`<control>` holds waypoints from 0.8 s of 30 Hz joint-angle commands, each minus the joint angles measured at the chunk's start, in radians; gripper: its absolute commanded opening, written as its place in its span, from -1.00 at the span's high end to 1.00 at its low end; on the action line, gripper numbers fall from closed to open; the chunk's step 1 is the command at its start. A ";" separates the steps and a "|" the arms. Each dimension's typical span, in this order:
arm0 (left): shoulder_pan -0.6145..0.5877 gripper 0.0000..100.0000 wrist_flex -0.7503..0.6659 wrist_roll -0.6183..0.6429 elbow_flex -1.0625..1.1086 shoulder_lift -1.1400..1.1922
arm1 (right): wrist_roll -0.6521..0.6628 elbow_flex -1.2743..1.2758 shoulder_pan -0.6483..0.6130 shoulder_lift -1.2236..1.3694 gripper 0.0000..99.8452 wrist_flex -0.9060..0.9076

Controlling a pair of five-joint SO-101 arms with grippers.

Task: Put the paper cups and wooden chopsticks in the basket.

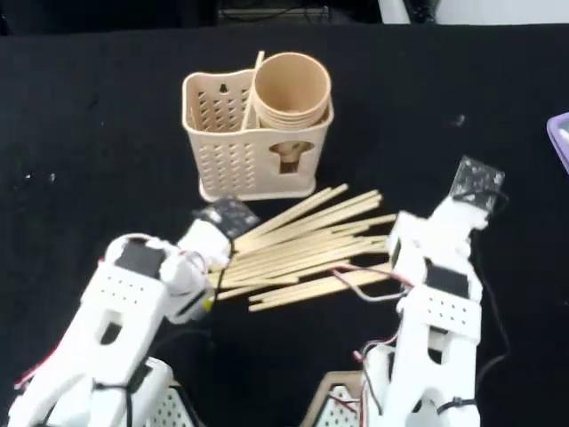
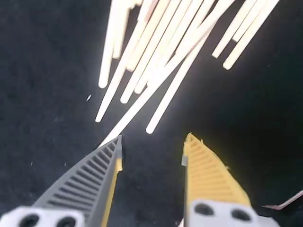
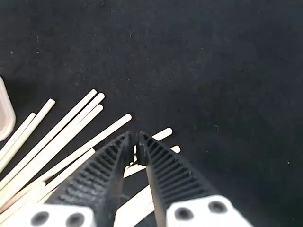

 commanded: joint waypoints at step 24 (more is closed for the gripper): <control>-0.136 0.58 -0.476 -0.144 0.150 0.198 | -0.003 0.025 -0.087 -0.018 0.94 -0.043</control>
